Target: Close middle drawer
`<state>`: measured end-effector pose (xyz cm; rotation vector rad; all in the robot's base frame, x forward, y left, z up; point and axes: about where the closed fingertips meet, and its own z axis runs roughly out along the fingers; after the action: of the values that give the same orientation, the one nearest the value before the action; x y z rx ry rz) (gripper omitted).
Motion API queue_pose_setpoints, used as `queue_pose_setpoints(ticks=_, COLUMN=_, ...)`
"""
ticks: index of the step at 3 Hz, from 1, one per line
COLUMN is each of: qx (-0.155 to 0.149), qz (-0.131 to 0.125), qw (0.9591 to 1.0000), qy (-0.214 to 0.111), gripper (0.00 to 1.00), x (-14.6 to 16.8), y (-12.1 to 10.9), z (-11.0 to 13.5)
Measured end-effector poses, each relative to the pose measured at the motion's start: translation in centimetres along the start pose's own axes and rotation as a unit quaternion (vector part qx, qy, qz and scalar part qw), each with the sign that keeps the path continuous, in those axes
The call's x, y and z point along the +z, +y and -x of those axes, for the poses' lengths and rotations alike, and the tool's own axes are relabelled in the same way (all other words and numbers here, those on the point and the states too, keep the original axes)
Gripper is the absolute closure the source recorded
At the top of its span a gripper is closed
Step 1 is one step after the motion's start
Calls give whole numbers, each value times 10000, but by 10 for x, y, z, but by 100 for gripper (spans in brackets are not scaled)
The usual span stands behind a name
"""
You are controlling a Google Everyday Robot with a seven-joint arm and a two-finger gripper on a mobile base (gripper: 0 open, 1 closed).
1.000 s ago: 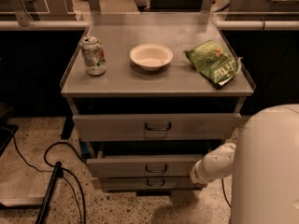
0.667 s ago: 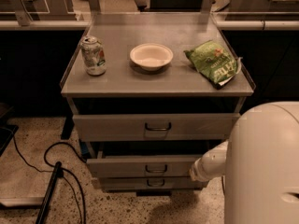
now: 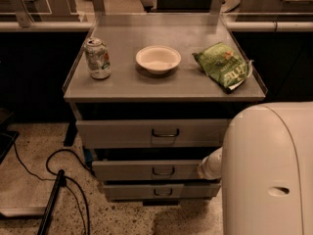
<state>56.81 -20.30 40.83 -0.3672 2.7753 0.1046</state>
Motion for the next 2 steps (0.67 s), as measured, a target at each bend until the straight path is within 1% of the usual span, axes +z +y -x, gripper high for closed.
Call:
queue_pose_setpoints(ticks=1, qx=91, qz=-93, qw=9996, qy=-260, gripper=100, x=4, y=-9, z=29)
queue_pose_setpoints(ticks=2, qx=91, qz=-93, qw=9996, qy=-259, gripper=100, x=4, y=-9, z=29)
